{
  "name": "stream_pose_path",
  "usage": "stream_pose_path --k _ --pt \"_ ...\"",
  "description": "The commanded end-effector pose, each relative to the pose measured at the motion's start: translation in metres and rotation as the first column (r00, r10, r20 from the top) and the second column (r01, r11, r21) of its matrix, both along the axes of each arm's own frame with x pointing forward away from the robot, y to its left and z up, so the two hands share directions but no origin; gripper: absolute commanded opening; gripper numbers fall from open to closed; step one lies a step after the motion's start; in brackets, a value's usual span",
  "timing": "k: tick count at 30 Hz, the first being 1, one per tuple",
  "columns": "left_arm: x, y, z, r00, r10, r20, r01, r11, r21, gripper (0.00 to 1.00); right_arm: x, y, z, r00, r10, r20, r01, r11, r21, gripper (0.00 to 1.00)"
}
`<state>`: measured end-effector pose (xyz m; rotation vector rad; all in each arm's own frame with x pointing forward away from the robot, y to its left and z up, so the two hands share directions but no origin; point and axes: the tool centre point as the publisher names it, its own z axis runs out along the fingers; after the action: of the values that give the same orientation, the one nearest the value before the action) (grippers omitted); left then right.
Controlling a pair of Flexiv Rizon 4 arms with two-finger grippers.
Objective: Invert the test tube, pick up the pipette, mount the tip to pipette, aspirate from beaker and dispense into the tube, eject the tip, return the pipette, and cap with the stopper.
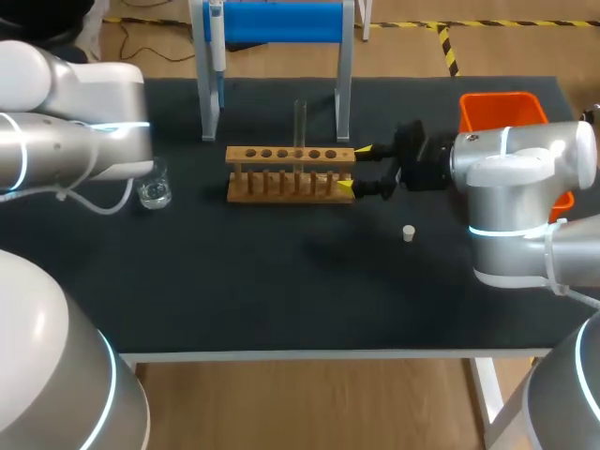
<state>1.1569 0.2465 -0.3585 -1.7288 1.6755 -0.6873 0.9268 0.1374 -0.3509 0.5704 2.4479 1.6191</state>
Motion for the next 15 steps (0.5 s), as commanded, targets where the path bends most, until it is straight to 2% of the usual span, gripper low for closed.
stream_pose_path --k 1,15 --pt "-0.002 0.000 0.008 1.000 0.003 0.000 -0.003 1.000 0.008 0.00 0.000 0.000 0.000 1.000 0.000 0.001 0.000 1.000 0.001 1.00" --pt "-0.004 -0.006 0.037 0.999 0.017 0.039 -0.019 0.999 0.051 0.00 0.000 0.000 0.000 1.000 0.000 0.001 0.000 1.000 0.001 1.00"
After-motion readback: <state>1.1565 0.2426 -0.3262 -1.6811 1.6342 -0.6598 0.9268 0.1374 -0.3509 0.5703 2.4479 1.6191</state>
